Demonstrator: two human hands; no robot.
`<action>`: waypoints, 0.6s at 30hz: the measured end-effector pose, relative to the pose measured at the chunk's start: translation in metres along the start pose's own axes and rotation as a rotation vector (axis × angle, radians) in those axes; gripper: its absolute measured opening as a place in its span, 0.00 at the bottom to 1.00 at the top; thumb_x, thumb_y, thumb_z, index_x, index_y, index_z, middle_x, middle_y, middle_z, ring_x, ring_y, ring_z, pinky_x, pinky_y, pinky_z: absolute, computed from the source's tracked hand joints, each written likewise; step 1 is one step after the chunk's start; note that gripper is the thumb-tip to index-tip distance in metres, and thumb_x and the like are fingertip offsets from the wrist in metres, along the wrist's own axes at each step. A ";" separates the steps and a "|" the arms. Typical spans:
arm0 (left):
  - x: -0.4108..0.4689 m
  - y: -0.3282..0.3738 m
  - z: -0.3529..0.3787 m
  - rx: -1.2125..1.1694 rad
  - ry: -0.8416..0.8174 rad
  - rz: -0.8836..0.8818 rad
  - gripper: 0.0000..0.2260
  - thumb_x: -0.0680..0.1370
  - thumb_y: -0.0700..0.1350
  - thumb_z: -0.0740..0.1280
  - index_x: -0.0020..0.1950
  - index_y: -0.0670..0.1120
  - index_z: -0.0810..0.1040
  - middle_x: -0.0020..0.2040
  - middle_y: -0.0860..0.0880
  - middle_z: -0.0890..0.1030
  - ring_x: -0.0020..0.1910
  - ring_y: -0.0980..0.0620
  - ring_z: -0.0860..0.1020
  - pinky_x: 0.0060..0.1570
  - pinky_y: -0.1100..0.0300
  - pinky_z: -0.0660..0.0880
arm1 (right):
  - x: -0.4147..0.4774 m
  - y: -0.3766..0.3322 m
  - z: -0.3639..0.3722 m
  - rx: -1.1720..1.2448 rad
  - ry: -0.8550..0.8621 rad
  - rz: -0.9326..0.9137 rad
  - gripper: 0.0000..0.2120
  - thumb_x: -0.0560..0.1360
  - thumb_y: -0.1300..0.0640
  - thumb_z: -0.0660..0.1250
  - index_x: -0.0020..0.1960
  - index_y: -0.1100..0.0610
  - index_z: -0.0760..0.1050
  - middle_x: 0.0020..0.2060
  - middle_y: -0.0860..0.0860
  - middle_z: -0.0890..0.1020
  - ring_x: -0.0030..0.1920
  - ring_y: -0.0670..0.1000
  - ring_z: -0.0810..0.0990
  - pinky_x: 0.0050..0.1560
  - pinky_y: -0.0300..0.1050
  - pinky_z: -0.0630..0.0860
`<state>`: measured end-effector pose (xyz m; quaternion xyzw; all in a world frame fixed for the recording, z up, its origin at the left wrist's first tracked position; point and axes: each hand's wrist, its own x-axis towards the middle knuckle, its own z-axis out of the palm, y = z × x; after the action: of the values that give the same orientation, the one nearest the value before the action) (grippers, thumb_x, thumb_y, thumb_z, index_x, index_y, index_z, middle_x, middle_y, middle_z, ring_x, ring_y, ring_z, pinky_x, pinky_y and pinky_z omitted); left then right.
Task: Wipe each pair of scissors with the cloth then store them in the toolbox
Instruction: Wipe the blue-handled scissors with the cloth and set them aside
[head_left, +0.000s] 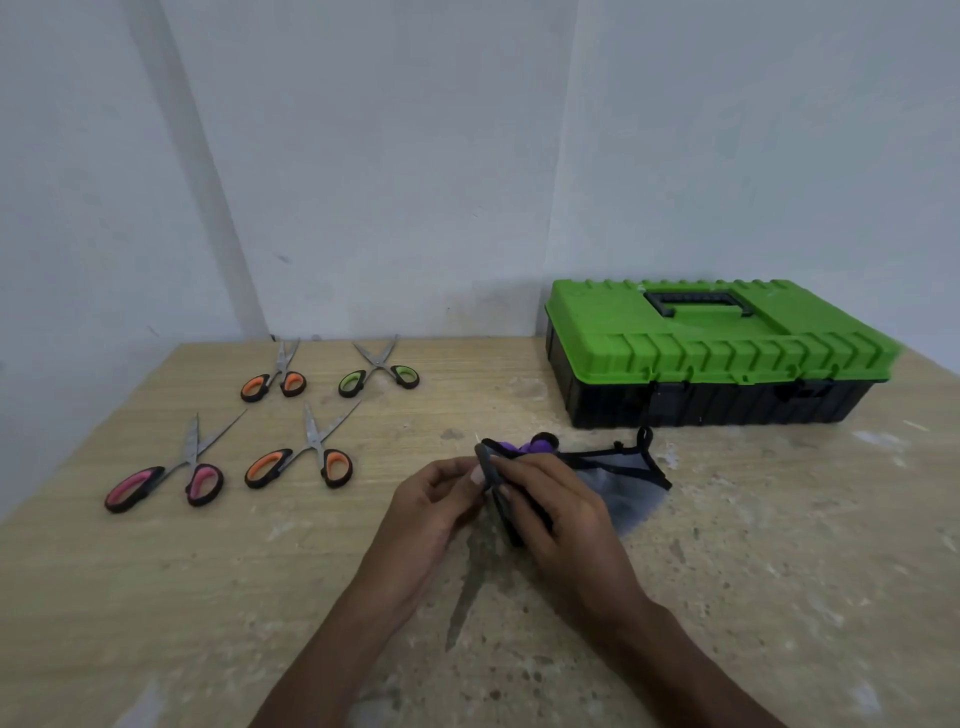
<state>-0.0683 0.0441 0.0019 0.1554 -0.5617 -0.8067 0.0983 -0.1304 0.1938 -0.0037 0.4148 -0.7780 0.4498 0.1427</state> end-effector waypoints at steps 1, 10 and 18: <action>0.000 0.000 0.001 -0.016 0.002 -0.012 0.14 0.77 0.43 0.71 0.60 0.40 0.81 0.53 0.39 0.87 0.55 0.42 0.85 0.61 0.47 0.78 | 0.000 -0.001 0.000 0.010 0.006 -0.005 0.15 0.81 0.62 0.66 0.67 0.56 0.78 0.58 0.45 0.80 0.58 0.40 0.77 0.58 0.31 0.72; 0.000 0.005 0.000 -0.150 0.080 0.008 0.24 0.67 0.41 0.77 0.61 0.39 0.78 0.55 0.40 0.86 0.53 0.43 0.85 0.55 0.46 0.81 | 0.001 0.002 -0.002 0.029 0.011 -0.021 0.16 0.79 0.66 0.67 0.65 0.57 0.79 0.54 0.46 0.81 0.55 0.42 0.79 0.54 0.34 0.75; 0.002 0.007 -0.003 -0.251 0.088 0.015 0.14 0.69 0.38 0.76 0.54 0.40 0.80 0.44 0.43 0.85 0.40 0.50 0.83 0.39 0.56 0.82 | 0.003 0.006 -0.013 0.088 0.085 0.083 0.16 0.78 0.66 0.67 0.62 0.53 0.80 0.52 0.43 0.81 0.55 0.43 0.79 0.52 0.34 0.74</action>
<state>-0.0690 0.0384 0.0069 0.1728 -0.4527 -0.8622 0.1473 -0.1388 0.2041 0.0019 0.3684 -0.7673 0.5062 0.1387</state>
